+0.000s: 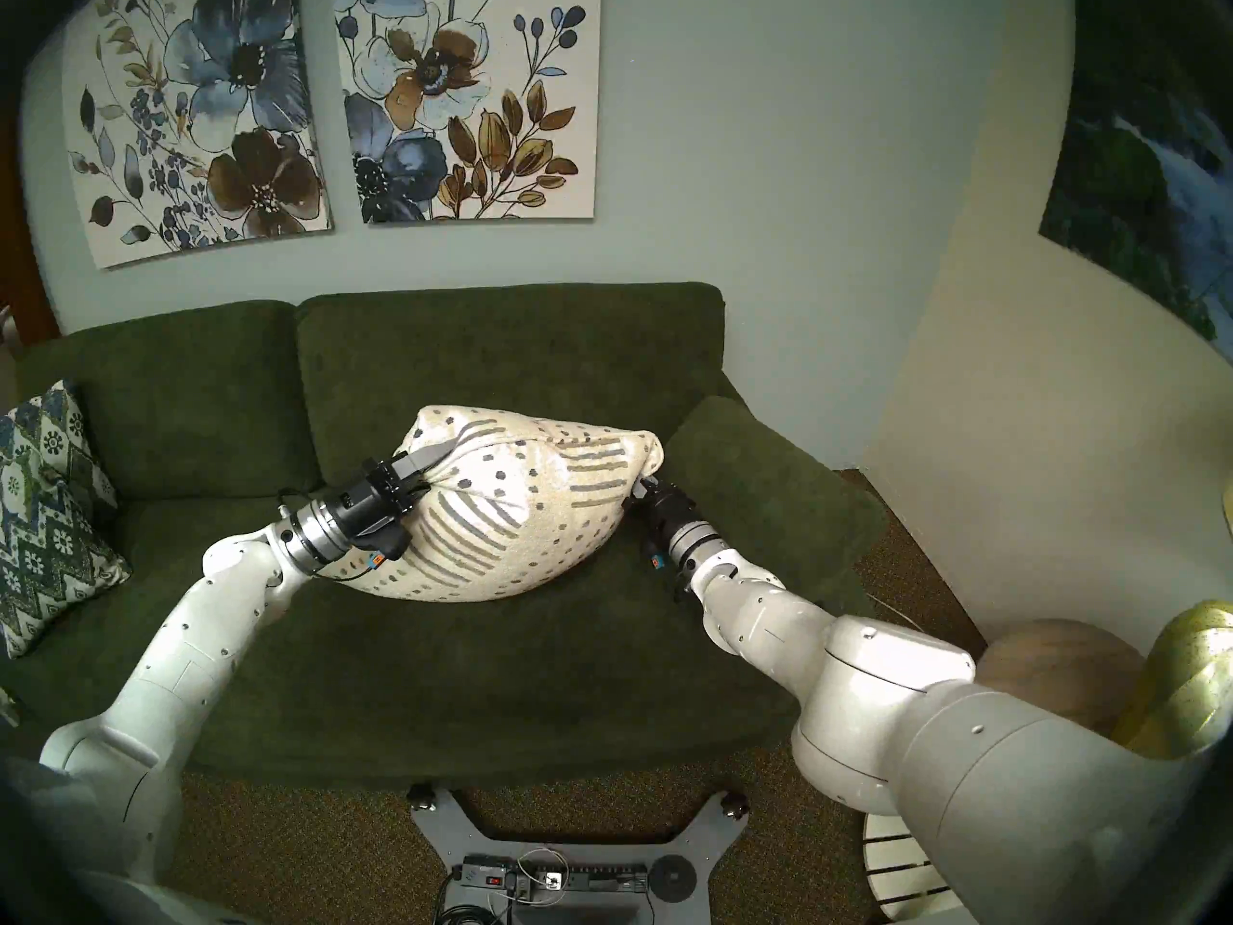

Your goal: Fluff a cushion

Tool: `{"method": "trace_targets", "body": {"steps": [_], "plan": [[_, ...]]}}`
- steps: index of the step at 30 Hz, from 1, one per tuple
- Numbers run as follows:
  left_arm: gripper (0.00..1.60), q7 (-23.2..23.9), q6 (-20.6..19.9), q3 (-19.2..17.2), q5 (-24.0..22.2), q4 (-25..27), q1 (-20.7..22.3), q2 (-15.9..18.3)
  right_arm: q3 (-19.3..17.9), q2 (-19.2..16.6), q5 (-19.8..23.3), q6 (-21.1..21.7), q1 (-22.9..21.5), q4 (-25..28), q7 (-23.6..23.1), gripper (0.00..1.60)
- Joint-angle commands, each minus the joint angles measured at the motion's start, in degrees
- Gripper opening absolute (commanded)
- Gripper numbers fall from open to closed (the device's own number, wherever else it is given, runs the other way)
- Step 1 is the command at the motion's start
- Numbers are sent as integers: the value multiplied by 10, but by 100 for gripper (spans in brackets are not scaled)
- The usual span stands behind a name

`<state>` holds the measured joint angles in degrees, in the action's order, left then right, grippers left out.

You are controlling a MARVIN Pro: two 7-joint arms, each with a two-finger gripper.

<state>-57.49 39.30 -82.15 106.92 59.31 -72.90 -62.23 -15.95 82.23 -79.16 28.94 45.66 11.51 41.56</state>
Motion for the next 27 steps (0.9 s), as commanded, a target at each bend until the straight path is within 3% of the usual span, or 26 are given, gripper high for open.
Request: {"method": "trace_targets", "body": {"steps": [1, 15, 27], "plan": [[0, 29, -6, 8, 3, 3, 65, -34, 1, 30, -4, -11, -55, 8, -21, 0], [0, 101, -27, 3, 7, -22, 134, -45, 2, 42, -11, -47, -92, 1, -96, 0], [0, 148, -54, 11, 20, -86, 141, -60, 13, 55, -20, -67, -87, -5, -142, 0]]}}
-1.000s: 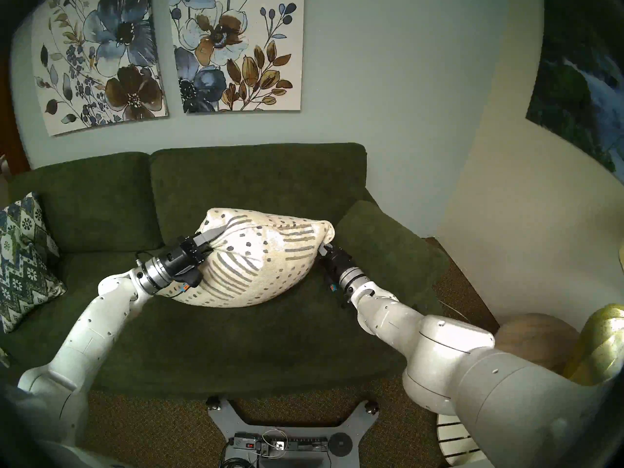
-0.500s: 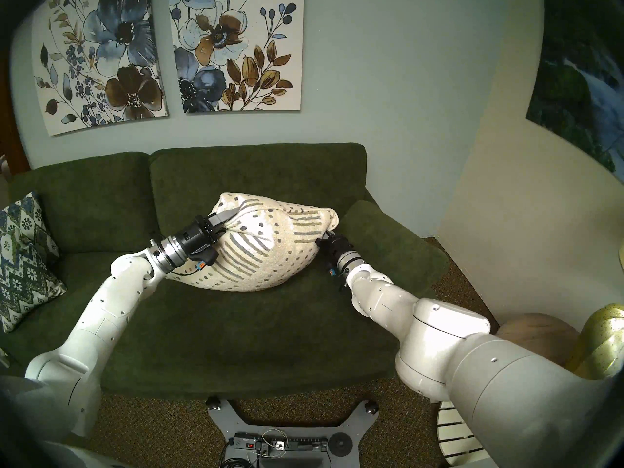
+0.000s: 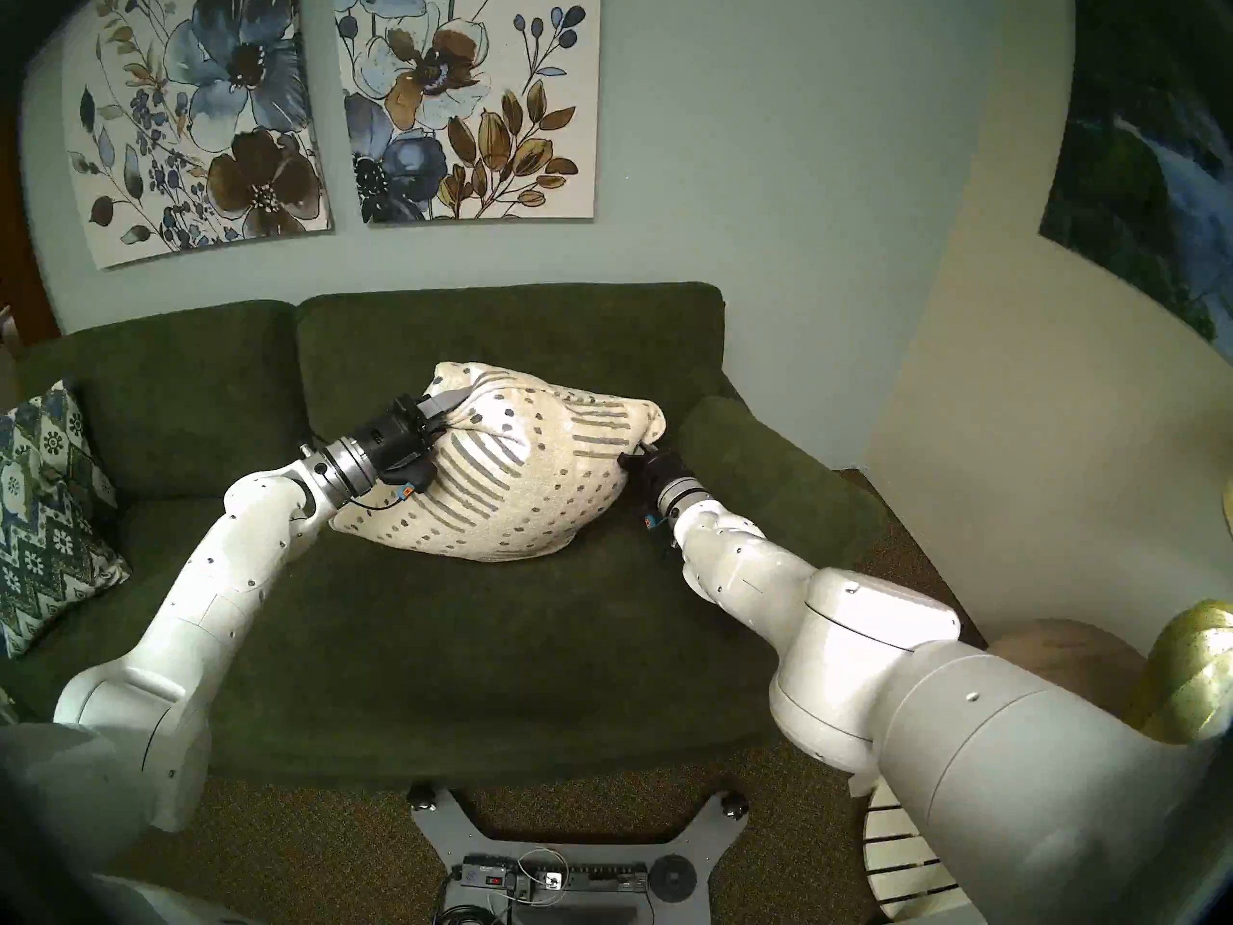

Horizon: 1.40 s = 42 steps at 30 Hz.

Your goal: Fluff a cushion

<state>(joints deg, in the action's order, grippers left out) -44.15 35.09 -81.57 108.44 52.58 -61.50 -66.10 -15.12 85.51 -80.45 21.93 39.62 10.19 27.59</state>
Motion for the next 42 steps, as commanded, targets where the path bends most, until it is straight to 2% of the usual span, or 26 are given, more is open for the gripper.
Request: {"method": "trace_targets", "body": {"steps": [1, 3, 7, 10, 16, 36, 37, 38, 39, 41, 42], "plan": [[0, 18, -15, 5, 6, -22, 33, -22, 6, 23, -8, 2, -29, 8, -6, 0], [0, 24, -20, 3, 7, -28, 50, -25, 10, 28, -11, -3, -34, 8, -17, 0], [0, 34, -26, 3, 10, -44, 51, -26, 16, 31, -14, -5, -24, 6, -26, 0], [0, 47, -32, 5, 13, -80, 36, -27, 23, 28, -16, -7, -3, 0, -36, 0], [0, 57, -41, 11, 18, -127, 13, -31, 31, 25, -19, -10, 9, -5, -43, 0], [1, 52, -59, 14, 12, -205, -10, -52, 52, 19, -26, -18, 40, -11, -43, 0], [73, 50, -58, 15, 12, -207, -13, -51, 53, 19, -26, -19, 41, -12, -42, 0], [123, 48, -56, 16, 12, -208, -18, -51, 53, 18, -26, -19, 42, -13, -42, 0], [74, 41, -52, 17, 11, -212, -27, -51, 55, 17, -27, -20, 44, -15, -41, 0], [75, 39, -50, 17, 10, -214, -32, -50, 56, 17, -27, -20, 45, -16, -40, 0], [106, 35, -47, 17, 9, -216, -37, -49, 57, 17, -27, -20, 46, -17, -39, 0]]}}
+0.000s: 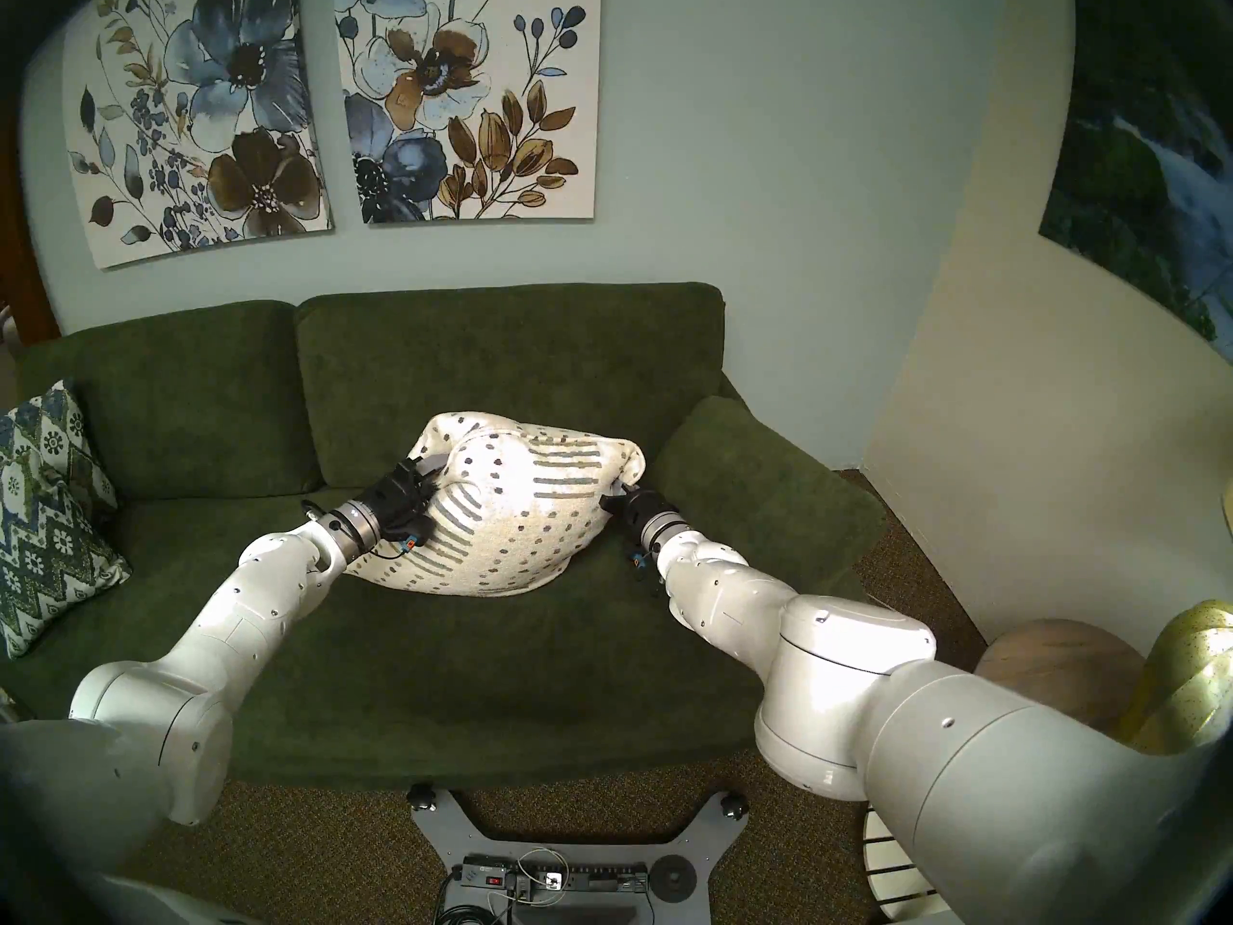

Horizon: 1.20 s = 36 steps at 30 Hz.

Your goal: Fluff a cushion

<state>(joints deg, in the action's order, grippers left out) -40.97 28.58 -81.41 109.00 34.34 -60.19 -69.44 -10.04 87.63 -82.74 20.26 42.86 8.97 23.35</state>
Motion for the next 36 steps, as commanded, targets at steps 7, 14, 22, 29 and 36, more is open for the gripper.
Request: {"method": "trace_targets", "body": {"steps": [7, 14, 22, 29, 36], "plan": [[160, -23, 34, 20, 0, -49, -74, -10, 11, -4, -6, -6, 19, -11, 10, 0], [160, -64, 55, 28, -3, -48, -96, -2, 16, -8, -7, -6, 31, -17, 20, 0], [160, -115, 78, 35, -3, -43, -125, 28, 21, -11, -7, -7, 41, -23, 30, 0], [160, -159, 99, 37, -4, -38, -153, 69, 25, -5, -8, -7, 47, -22, 39, 0], [160, -199, 121, 44, -2, -34, -179, 98, 29, -2, -9, -8, 51, -20, 47, 0]]}}
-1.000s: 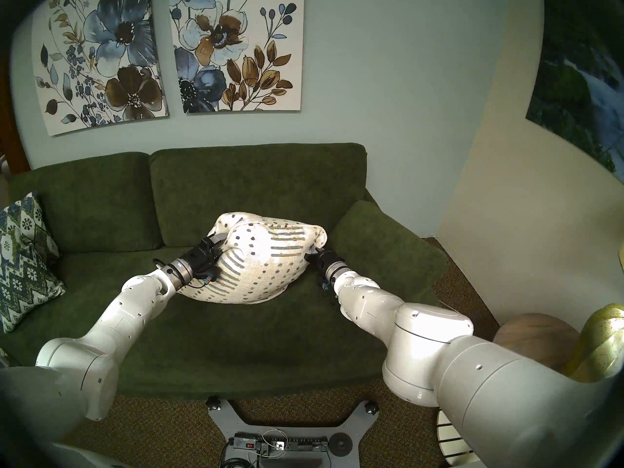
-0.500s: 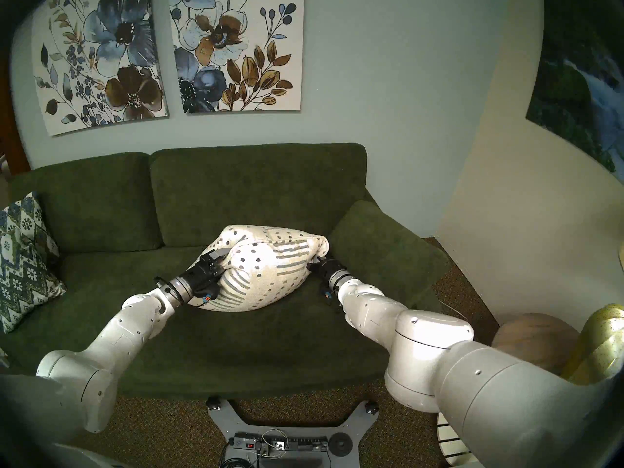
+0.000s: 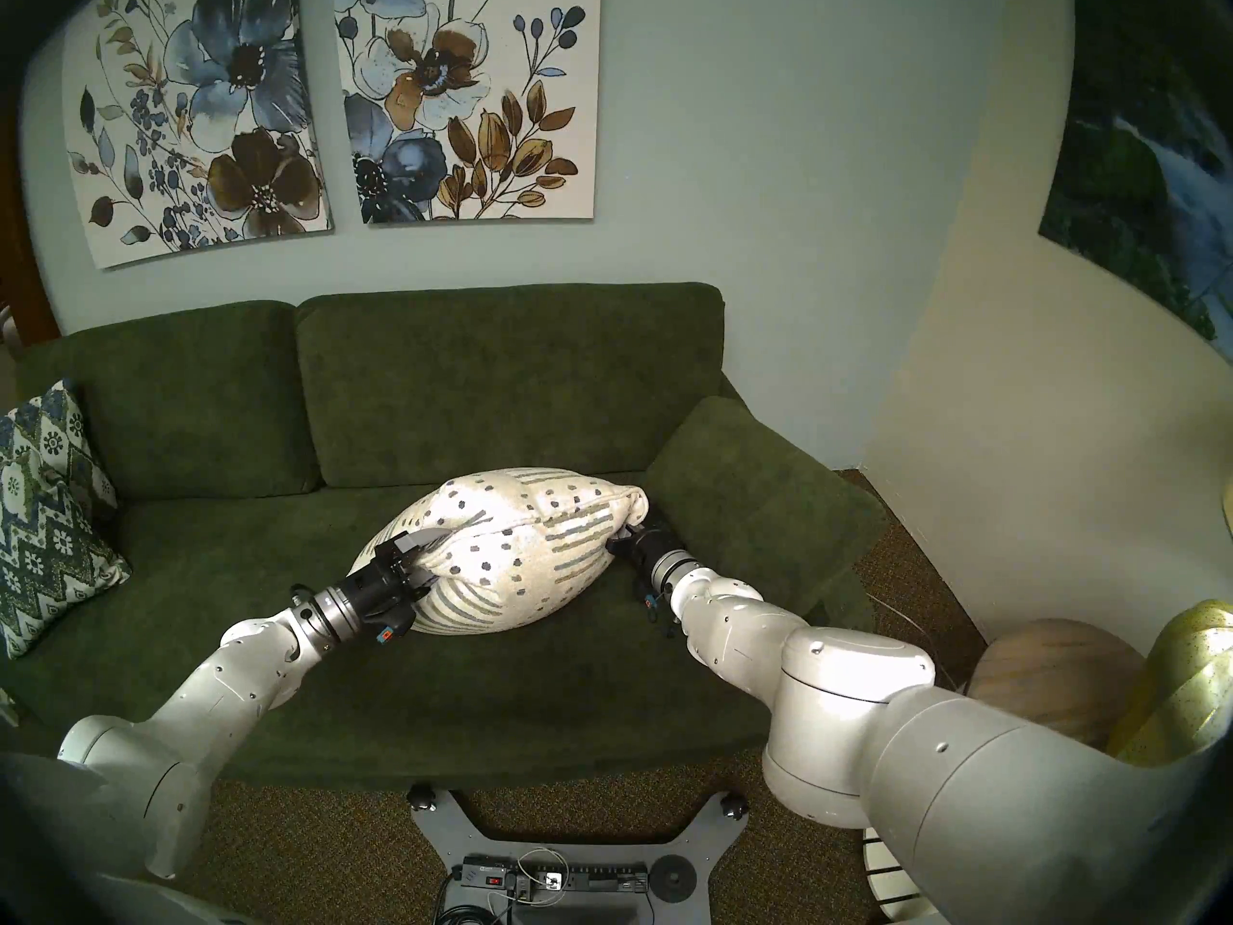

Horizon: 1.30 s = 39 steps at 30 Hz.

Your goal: Fluff a cushion

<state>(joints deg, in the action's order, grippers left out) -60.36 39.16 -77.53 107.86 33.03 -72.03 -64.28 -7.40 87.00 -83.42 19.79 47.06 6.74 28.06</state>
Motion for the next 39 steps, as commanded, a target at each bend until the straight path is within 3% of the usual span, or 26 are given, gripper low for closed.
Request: {"method": "trace_targets", "body": {"steps": [1, 8, 11, 21, 32, 33, 39], "plan": [[160, -9, 18, 7, 10, -22, -63, 49, 4, 5, -3, -5, 11, 3, 3, 0], [160, -38, 46, 21, 16, -17, -101, 79, 13, -6, -6, -3, 37, 6, 40, 0], [160, -33, 55, 32, 20, -17, -89, 78, 15, -11, -6, -3, 40, 9, 58, 0], [160, -11, 79, 50, 20, 43, -113, 77, 17, -23, -3, -7, 44, 15, 102, 0], [160, 6, 95, 46, 11, 105, -135, 110, 16, -27, 0, -13, 45, 16, 120, 0], [160, 6, 96, 45, 10, 112, -137, 113, 13, -31, 2, -13, 40, 17, 127, 160], [160, 12, 106, 41, 3, 149, -158, 123, -8, -59, 17, 19, -14, 39, 185, 160]]}}
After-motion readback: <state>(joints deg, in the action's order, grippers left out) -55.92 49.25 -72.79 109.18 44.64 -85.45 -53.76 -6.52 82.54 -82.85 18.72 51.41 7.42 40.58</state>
